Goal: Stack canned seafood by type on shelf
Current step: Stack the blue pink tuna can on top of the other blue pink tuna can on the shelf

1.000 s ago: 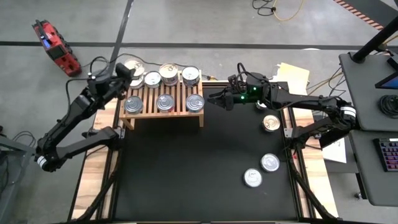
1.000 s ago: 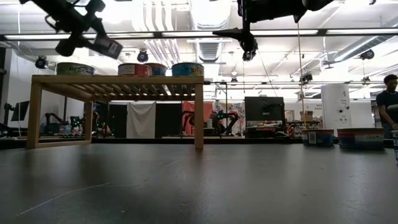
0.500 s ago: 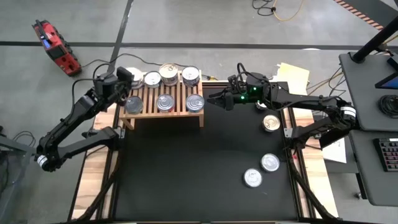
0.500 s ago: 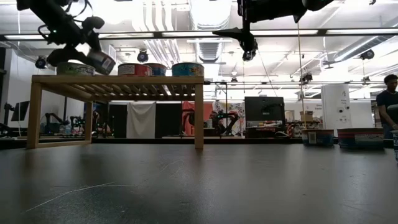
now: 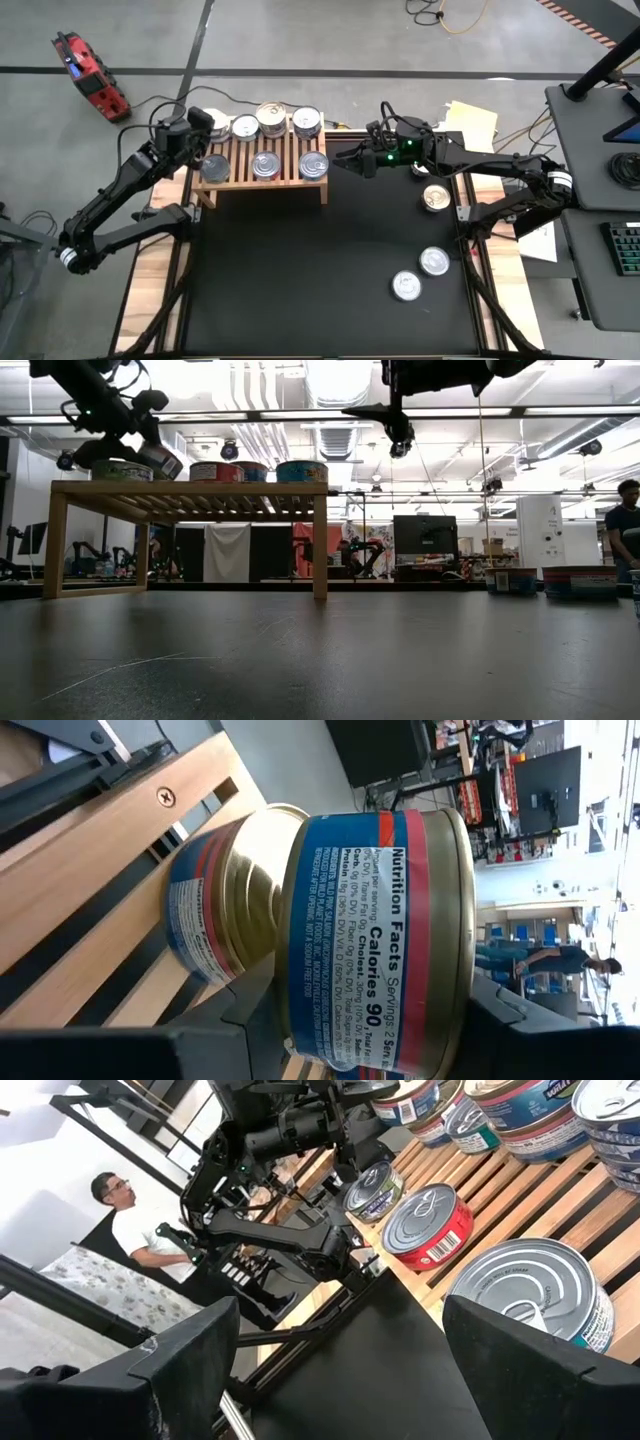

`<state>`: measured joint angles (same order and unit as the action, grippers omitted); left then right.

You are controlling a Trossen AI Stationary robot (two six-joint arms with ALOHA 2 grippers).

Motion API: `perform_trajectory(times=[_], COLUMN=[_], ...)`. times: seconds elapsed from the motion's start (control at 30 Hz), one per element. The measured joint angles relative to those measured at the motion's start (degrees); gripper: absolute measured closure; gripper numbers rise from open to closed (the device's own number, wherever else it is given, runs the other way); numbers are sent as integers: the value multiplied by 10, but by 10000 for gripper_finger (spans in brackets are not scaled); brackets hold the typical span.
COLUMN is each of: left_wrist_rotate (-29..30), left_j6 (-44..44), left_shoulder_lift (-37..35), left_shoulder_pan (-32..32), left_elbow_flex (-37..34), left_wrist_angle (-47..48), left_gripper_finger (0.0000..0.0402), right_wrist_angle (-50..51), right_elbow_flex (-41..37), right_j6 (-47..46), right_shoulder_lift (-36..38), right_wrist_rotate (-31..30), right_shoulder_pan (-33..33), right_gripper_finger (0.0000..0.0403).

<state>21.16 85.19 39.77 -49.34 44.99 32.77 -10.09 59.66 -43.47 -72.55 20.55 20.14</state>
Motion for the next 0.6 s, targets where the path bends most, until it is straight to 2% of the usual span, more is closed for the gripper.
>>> perform_trajectory(times=[0.6], left_wrist_rotate=[5], left_j6=[0], left_shoulder_lift=[6], left_shoulder_pan=[0], left_elbow_flex=[0], left_wrist_angle=[1], left_gripper_finger=[221], right_wrist_angle=[0], right_elbow_flex=[0], right_j6=[1], right_shoulder_lift=[0], right_wrist_rotate=[5], right_shoulder_pan=[0], right_gripper_finger=[62])
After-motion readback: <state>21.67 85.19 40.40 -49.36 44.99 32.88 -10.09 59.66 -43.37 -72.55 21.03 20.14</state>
